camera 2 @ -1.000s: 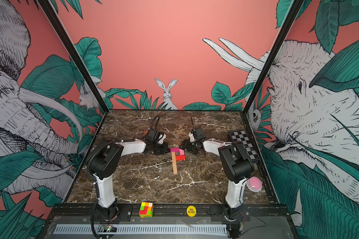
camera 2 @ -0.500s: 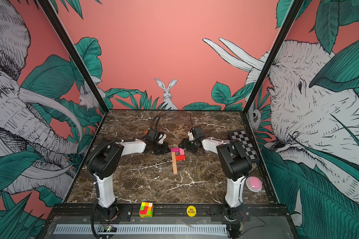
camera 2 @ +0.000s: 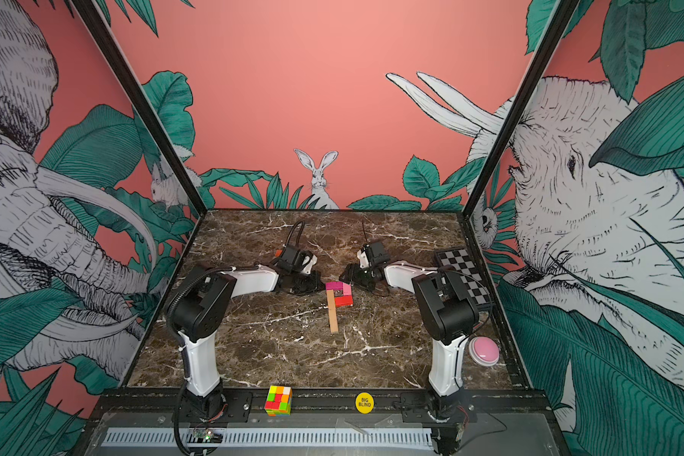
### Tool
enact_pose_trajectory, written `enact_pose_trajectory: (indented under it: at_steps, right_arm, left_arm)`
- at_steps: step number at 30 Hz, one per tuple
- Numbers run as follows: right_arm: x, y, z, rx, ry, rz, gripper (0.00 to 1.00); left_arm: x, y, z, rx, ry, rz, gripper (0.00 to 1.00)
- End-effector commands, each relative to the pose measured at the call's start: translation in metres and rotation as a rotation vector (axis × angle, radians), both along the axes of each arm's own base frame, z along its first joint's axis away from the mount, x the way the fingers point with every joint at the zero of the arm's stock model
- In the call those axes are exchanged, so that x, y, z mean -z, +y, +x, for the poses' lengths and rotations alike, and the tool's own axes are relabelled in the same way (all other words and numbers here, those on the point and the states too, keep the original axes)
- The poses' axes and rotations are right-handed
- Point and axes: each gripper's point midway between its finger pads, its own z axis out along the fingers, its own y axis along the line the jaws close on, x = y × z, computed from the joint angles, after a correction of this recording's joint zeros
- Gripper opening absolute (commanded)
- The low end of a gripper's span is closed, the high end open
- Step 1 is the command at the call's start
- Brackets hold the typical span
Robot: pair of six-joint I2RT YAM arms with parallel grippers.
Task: Assemble the letter p with building blocks
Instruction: Adjust the building block at the center of the board.
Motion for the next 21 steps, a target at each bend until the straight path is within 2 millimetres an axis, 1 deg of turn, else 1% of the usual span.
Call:
enact_pose_trajectory:
  at_steps: [1, 7, 13, 18, 21]
  right_arm:
    - [0.006, 0.001, 0.004, -0.008, 0.006, -0.004, 0.66]
    - [0.009, 0.001, 0.004, -0.011, 0.010, -0.008, 0.66]
    - [0.004, -0.007, 0.002, 0.003, 0.002, -0.017, 0.66]
    - [0.005, -0.017, -0.006, 0.014, 0.012, -0.015, 0.64]
    - [0.008, -0.022, -0.015, 0.018, 0.020, -0.025, 0.63]
  left_arm:
    - [0.028, 0.017, -0.016, -0.021, 0.077, 0.078, 0.02]
    - [0.027, 0.019, -0.017, -0.024, 0.074, 0.081, 0.02]
    - [0.019, 0.019, -0.016, -0.037, 0.066, 0.071, 0.02]
    - [0.016, 0.021, -0.017, -0.040, 0.065, 0.069, 0.02]
    - [0.018, 0.024, -0.020, -0.046, 0.069, 0.069, 0.01]
